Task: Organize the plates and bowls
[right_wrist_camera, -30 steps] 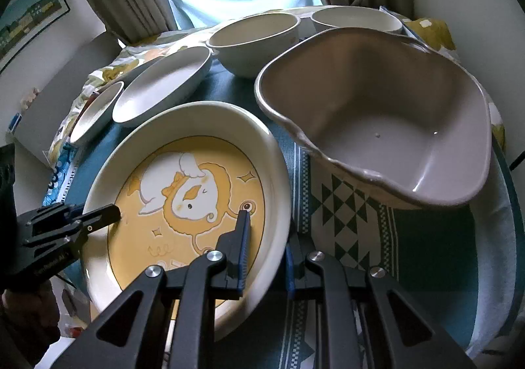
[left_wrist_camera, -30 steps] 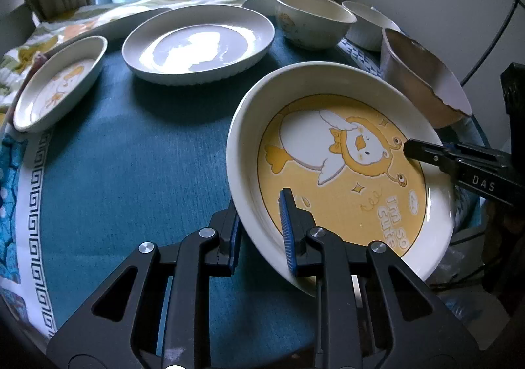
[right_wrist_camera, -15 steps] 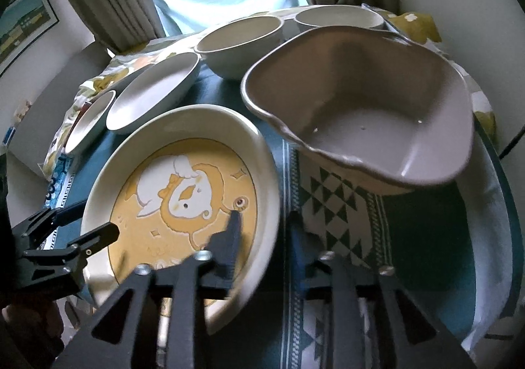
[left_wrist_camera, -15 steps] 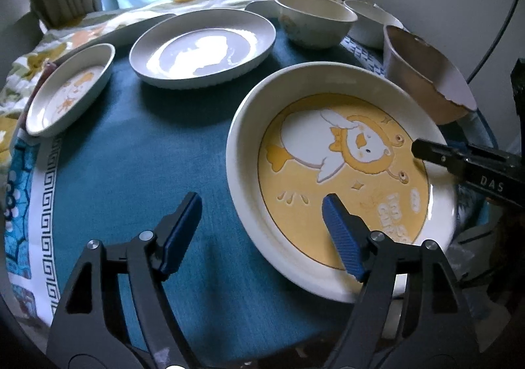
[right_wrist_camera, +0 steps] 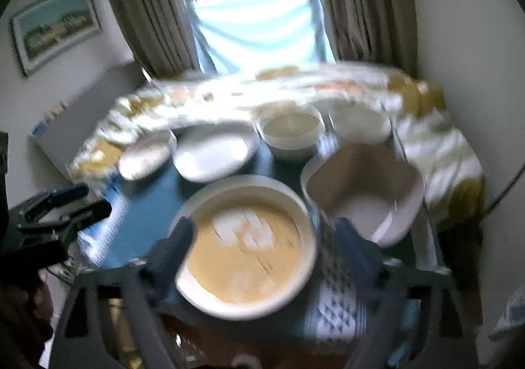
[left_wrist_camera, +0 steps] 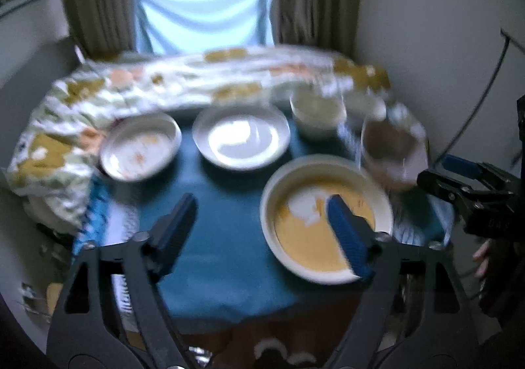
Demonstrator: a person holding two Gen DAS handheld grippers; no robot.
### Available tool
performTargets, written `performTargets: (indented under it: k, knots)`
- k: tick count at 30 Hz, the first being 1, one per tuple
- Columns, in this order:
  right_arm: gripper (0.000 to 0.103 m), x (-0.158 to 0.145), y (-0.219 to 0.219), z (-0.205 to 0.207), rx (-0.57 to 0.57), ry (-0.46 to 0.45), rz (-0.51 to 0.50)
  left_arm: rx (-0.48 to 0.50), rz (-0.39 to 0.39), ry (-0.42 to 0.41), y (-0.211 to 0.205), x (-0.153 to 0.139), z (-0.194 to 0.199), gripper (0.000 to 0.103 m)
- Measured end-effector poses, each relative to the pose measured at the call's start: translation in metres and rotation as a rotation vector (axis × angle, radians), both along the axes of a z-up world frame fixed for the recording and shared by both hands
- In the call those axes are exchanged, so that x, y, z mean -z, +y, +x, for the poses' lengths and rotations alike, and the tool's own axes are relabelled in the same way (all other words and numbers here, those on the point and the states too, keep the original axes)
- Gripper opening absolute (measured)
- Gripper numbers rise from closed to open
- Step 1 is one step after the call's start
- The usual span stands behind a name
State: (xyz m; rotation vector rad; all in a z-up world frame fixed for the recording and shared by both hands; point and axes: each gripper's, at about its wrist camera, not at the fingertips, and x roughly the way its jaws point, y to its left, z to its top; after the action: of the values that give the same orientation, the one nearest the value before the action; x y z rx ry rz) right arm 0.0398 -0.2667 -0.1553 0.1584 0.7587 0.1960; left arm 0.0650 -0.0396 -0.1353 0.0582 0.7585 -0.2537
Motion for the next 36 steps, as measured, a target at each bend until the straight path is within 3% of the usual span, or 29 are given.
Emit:
performTargets:
  k: [1,4,7,10,16,23,27,29,36]
  knots:
    - [0.103,-0.013,0.003,0.002,-0.006,-0.037,0.011,-0.016,-0.002,-0.036,0.005,-0.013,-0.003,0.103]
    - [0.103,-0.041,0.014,0.012,-0.007,-0.118,0.021,-0.026,0.011,-0.127,0.015,-0.039,-0.002,0.103]
    - [0.103,-0.054,0.028,0.034,-0.024,-0.108,0.025,-0.021,0.058,-0.137,0.028,-0.048,0.017,0.103]
    - [0.103,-0.057,0.044,0.058,-0.030,-0.049,-0.014,0.000,0.037,-0.120,0.044,-0.048,0.043,0.103]
    - [0.103,-0.037,0.076,0.105,0.055,0.016,-0.092,0.085,-0.015,0.002,0.081,-0.028,0.128,0.103]
    - [0.101,0.017,0.093,0.174,0.161,0.210,-0.026,0.289,-0.007,0.185,0.090,0.021,0.233,0.103]
    - [0.085,0.055,0.094,0.203,0.226,0.314,0.010,0.392,0.008,0.306,0.079,0.063,0.286,0.097]
    - [0.074,0.068,0.094,0.213,0.242,0.360,0.027,0.426,0.017,0.350,0.072,0.081,0.302,0.087]
    - [0.055,0.113,0.090,0.239,0.272,0.481,0.038,0.503,0.050,0.486,0.053,0.133,0.340,0.070]
